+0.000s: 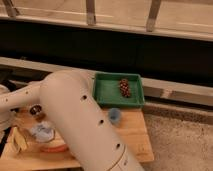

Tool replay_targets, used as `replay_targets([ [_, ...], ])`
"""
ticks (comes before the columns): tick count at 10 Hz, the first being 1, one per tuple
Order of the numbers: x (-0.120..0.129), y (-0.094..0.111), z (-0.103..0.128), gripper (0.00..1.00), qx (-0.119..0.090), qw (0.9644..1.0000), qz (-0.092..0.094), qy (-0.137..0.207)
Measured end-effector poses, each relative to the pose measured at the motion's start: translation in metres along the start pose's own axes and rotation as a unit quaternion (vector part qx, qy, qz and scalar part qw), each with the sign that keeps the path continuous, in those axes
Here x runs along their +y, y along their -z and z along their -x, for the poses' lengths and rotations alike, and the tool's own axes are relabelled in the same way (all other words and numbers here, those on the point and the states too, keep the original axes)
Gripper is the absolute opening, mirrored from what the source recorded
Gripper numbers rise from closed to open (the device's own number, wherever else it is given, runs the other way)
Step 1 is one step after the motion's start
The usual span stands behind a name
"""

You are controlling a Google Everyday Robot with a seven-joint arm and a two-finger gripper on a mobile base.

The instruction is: Place banana in table surface

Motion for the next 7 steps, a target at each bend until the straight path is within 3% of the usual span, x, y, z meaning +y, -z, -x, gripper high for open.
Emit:
replay_targets([
  [3, -0.004, -0.012, -0.005, 0.8, 0.003, 0.9999, 0.009, -0.014],
  [7, -0.007, -0.045, -0.01, 0.8, 0.012, 0.9993, 0.027, -0.025],
])
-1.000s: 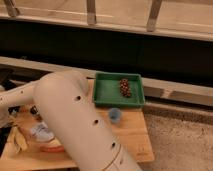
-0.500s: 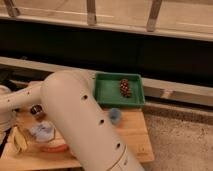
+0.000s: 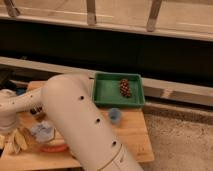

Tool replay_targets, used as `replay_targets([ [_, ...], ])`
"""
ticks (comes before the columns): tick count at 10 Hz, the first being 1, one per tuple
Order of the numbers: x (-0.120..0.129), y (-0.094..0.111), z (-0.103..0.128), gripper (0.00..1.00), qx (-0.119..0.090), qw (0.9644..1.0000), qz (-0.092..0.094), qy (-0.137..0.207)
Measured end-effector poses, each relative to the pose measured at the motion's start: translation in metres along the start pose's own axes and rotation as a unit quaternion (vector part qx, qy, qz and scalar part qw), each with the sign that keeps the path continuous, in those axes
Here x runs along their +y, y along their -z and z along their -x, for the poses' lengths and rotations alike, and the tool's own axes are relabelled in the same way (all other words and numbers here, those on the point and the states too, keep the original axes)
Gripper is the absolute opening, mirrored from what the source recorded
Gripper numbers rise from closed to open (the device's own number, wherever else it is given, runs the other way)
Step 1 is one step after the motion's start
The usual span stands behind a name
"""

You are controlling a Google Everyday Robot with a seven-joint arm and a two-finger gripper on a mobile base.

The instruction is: Place banana in table surface

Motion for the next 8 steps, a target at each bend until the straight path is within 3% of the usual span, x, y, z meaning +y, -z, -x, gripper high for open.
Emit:
replay_targets([
  [2, -0.0016, -0.0103, -0.0012, 0.79, 0.005, 1.0, 0.004, -0.005],
  [3, 0.0003, -0.0123, -0.0009, 0.73, 0.008, 0.9999, 0.002, -0.007],
  [8, 0.0039, -0.0154, 0.0004, 0.25, 0.017, 0.9996, -0.019, -0.009],
])
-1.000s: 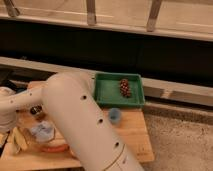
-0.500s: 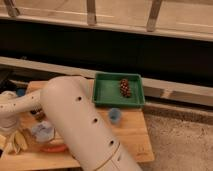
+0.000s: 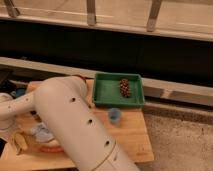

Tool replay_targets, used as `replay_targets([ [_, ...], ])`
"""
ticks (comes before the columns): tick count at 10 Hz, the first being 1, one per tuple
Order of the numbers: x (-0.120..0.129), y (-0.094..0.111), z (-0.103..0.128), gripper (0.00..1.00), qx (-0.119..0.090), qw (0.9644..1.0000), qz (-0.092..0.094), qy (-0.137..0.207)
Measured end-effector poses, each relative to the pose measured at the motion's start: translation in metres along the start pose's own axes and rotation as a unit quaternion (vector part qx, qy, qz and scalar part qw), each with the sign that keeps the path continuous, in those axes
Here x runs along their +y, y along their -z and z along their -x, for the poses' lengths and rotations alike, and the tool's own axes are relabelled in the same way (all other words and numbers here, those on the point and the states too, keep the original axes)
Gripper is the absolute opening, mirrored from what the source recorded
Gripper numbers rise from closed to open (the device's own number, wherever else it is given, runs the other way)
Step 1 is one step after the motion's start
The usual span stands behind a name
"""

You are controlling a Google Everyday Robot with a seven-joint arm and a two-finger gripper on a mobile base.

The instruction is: Place banana in table surface

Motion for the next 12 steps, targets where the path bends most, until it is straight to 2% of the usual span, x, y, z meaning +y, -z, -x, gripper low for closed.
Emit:
replay_targets([
  [1, 0.0, -0.001, -0.001, 0.15, 0.001, 1.0, 0.0, 0.0],
  [2, 0.0, 0.004, 0.0, 0.04, -0.002, 1.0, -0.008, 0.0],
  [3, 0.001, 0.013, 0.002, 0.0, -0.005, 0.9998, -0.017, 0.001],
  [7, -0.001, 0.045, 0.011, 0.0, -0.012, 0.9987, -0.049, 0.01],
  [10, -0.006, 0.059, 0.013, 0.0, -0.013, 0.9975, -0.069, 0.009],
  [12, -0.011, 0.083, 0.009, 0.0, -0.017, 0.9955, -0.093, 0.002],
])
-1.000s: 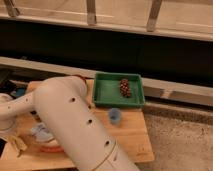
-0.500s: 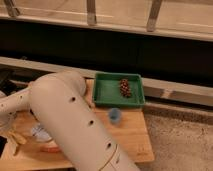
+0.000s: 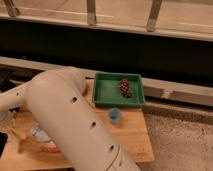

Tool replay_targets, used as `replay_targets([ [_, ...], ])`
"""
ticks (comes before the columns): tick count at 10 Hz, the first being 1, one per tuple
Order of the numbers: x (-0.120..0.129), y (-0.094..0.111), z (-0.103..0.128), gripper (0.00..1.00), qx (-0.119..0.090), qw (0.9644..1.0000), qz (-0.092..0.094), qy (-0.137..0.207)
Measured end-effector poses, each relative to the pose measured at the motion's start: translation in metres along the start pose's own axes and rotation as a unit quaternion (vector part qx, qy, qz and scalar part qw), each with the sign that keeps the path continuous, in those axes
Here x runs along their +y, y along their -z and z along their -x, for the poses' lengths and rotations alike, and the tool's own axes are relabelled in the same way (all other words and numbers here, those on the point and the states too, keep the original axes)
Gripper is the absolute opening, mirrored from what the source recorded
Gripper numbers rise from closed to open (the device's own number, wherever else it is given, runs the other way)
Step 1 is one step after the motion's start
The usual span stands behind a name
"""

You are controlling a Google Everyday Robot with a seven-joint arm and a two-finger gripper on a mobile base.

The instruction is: Place banana in table surface

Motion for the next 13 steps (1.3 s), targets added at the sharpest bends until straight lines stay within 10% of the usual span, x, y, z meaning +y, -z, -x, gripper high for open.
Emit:
replay_targets([
  [6, -0.018, 0.044, -0.002, 0.0, -0.014, 0.999, -0.04, -0.013],
  [9, -0.018, 0.026, -0.004, 0.01, -0.008, 0.9996, -0.022, -0.018],
  [13, -0.012, -0.006, -0.015, 0.39, -0.004, 0.999, 0.026, -0.036],
])
